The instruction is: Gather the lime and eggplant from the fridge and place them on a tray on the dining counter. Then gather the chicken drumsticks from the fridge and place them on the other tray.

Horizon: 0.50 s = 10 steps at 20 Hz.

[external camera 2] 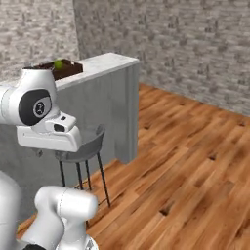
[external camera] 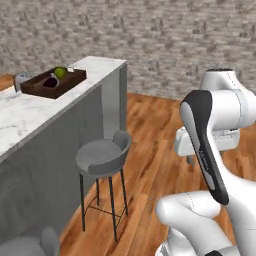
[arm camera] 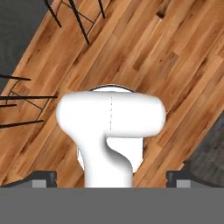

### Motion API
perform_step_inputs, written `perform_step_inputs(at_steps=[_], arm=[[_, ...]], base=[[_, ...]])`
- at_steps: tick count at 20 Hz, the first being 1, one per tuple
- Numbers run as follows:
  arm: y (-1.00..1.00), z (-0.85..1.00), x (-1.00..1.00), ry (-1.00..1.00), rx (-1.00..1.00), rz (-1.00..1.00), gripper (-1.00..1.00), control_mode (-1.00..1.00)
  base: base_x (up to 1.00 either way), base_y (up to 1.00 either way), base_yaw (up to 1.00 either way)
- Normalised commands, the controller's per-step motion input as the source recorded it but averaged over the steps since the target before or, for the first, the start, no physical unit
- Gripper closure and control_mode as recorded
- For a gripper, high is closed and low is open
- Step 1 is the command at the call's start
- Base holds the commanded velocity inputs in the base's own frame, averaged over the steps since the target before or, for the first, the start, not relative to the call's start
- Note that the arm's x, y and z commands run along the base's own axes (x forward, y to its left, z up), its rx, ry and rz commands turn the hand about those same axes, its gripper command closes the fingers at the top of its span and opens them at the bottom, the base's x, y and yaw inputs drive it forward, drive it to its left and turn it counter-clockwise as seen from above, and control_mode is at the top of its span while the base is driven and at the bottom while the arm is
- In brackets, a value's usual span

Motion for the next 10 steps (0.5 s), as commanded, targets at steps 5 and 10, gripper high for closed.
perform_step_inputs(at_steps=[5,10], arm=[[0.00,0.00,0.00,0.00,0.00,0.00,-1.00,1.00],[0.00,0.00,0.00,0.00,0.00,0.00,-1.00,1.00]], base=[[0.55,-0.71,-0.51],[0.97,-0.32,-0.30]])
